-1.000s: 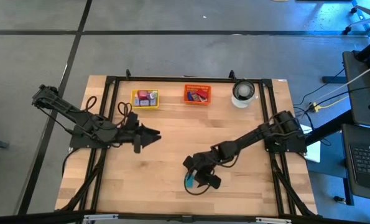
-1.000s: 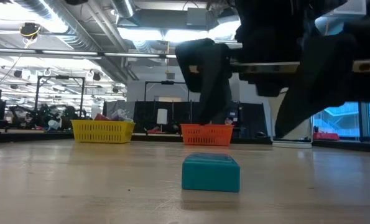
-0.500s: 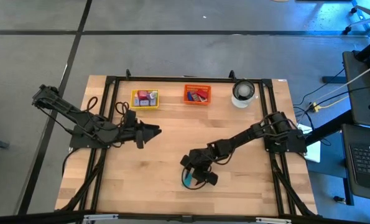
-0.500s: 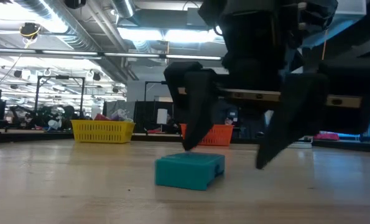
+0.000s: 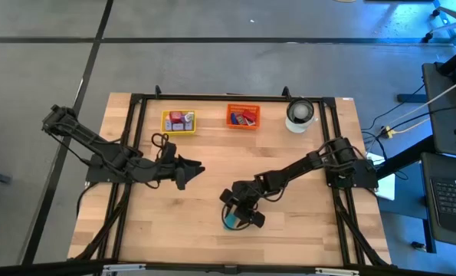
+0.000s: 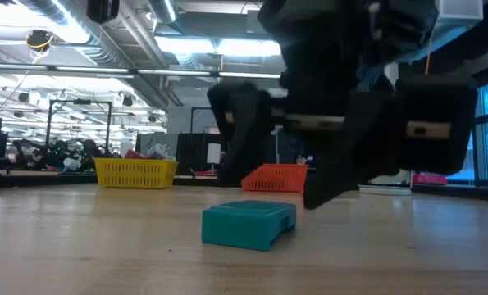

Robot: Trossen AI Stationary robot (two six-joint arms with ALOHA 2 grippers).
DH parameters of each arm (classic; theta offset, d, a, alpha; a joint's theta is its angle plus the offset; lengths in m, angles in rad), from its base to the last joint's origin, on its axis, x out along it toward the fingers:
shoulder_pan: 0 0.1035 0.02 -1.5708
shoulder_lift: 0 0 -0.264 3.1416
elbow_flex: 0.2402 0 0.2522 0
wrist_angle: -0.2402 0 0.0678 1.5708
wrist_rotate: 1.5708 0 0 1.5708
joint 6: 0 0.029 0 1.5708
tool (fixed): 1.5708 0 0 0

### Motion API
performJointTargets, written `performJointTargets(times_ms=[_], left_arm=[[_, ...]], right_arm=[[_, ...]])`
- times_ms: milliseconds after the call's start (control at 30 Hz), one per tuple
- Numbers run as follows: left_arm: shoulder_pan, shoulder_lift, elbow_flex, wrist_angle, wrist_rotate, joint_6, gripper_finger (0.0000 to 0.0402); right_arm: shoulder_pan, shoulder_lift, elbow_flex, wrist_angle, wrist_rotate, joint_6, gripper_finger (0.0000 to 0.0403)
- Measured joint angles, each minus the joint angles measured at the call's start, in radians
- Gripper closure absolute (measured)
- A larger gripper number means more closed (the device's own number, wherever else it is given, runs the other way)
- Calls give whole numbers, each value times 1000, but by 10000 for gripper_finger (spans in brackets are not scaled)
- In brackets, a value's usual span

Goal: Pick & Place Office items
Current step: Put the blue digital timer into the orange bin

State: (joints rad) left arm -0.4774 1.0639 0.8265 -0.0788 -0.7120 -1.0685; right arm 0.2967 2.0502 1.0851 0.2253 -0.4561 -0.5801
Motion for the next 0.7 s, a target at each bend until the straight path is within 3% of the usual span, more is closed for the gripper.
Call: performJointTargets(times_ms=[367,633,700], left_arm=[[0,11,0,1,-1,-71,206],[0,11,0,8,0,-79,206],[0,11,0,8,-1,-93,206]], right_arm=[[-28,71,1,52,0,188,145],[-20,72,3,29,26,304,248],[-20,66,3,17,26,330,248]])
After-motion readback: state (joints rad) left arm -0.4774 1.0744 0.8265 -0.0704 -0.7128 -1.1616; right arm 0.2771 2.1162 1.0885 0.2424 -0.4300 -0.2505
